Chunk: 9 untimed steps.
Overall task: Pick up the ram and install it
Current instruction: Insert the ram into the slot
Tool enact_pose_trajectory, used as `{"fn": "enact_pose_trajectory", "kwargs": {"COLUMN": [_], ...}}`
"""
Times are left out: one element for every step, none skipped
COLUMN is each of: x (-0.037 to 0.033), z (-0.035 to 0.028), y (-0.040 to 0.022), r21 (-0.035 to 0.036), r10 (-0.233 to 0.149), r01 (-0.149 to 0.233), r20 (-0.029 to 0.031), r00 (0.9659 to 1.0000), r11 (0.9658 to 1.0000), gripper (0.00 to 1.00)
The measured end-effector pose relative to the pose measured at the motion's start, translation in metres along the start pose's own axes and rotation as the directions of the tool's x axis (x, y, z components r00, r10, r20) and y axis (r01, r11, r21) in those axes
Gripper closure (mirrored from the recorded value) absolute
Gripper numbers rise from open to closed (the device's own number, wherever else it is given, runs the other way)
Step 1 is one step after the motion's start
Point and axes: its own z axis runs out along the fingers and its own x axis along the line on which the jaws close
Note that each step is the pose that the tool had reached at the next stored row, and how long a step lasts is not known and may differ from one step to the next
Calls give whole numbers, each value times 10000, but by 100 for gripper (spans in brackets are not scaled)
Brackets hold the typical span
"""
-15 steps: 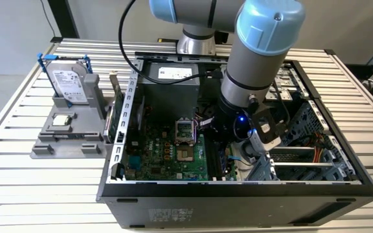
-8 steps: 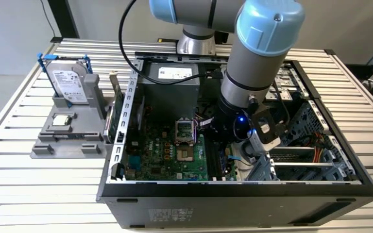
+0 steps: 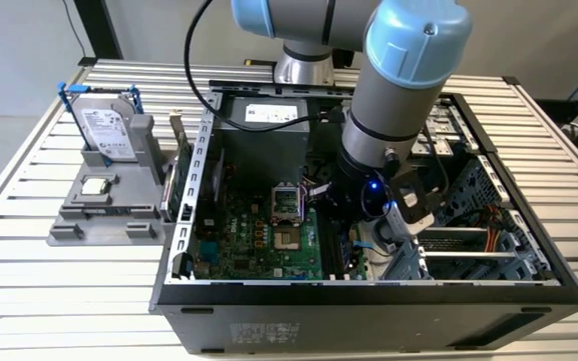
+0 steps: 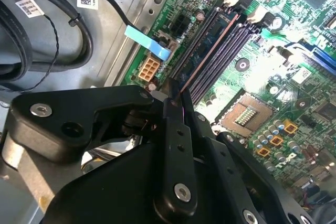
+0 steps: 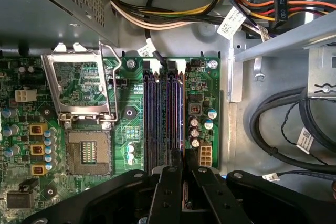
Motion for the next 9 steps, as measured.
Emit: {"fn": "enact_pose_trajectory", "kwargs": {"x": [0,0,0,0,0,0,0,0,0], "z": [17,34,39,38,38,39,39,40,40], "y": [0,-1,-1,-1,-1,-1,-1,0,0], "r21": [1,1,3,8,8,8,8,2,2], "r10": [0,0,1,0,0,0,1,1,2], "r01": [0,0,-1,0,0,0,-1,-1,-2], "r20": [-1,-2,-7,-26,-28,-30,-32,-35,-37], "r00": [10000,10000,10000,10000,10000,10000,10000,10000,10000], "r11": [10000,10000,10000,10000,10000,10000,10000,10000,10000], "gripper": [100,100,100,100,100,100,100,100,0]}}
